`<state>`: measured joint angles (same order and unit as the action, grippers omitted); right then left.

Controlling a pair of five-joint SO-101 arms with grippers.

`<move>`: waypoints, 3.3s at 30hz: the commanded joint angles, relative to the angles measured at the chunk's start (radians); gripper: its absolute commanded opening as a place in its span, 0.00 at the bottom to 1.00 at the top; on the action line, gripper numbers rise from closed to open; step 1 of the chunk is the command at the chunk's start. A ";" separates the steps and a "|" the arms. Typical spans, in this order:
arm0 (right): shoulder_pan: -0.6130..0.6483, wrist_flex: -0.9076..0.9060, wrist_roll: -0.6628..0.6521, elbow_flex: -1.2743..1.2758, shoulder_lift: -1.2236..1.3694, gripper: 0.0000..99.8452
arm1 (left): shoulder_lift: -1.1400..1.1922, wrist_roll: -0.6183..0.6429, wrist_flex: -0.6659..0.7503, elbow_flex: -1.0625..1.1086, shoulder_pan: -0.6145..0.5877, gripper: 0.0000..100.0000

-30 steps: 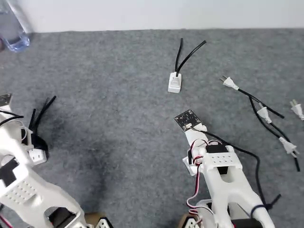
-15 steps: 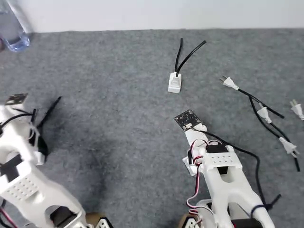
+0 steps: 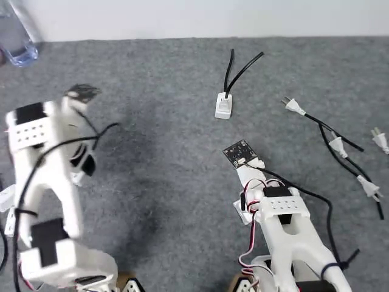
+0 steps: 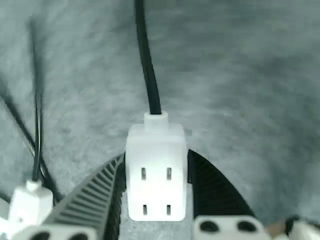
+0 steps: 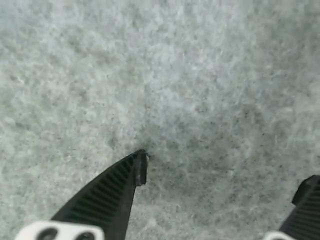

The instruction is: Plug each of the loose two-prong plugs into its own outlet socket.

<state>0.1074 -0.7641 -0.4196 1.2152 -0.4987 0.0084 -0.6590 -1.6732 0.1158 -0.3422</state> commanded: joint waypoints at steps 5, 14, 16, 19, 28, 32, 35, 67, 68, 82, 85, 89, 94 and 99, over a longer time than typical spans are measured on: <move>-0.027 0.030 0.000 -0.006 -0.021 0.44 | -0.192 -0.069 -0.081 -0.025 0.218 0.02; -0.168 0.124 0.006 -0.006 -0.024 0.44 | -0.164 -0.120 -0.041 0.025 0.466 0.02; -0.188 0.137 0.008 -0.006 -0.027 0.44 | -0.138 -0.120 0.032 0.074 0.528 0.02; -0.199 0.150 0.009 -0.006 -0.027 0.44 | -0.101 -0.117 0.175 0.150 0.614 0.02; -0.295 0.179 0.035 -0.029 -0.028 0.44 | -0.077 -0.115 0.555 0.387 0.810 0.02; -0.326 0.206 0.089 -0.029 -0.028 0.44 | -0.077 -0.115 0.709 0.435 0.821 0.02; -0.318 0.206 0.087 -0.029 -0.028 0.44 | -0.075 -0.114 0.732 0.438 0.848 0.02; -0.317 0.206 0.087 -0.029 -0.028 0.44 | 0.184 -0.028 0.525 0.208 0.985 0.32; -0.317 0.206 0.087 -0.029 -0.028 0.44 | 0.184 -0.028 0.525 0.208 0.984 0.32; -0.318 0.208 0.089 -0.031 -0.028 0.44 | 0.183 0.109 0.207 -0.229 0.980 0.32; -0.318 0.208 0.094 -0.031 -0.028 0.44 | 0.183 0.175 0.107 -0.377 0.953 0.32; -0.317 0.208 0.095 -0.031 -0.028 0.44 | 0.183 0.269 -0.054 -0.647 0.861 0.32; -0.297 0.208 0.135 -0.029 -0.028 0.44 | 0.110 0.407 -0.083 -0.898 0.690 0.32; -0.283 0.206 0.244 -0.029 -0.028 0.44 | -0.054 0.448 -0.081 -0.911 0.603 0.32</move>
<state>-0.1857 -0.5738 -0.2248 1.2167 -0.4987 0.0698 -0.2524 -1.7300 -0.7572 0.3099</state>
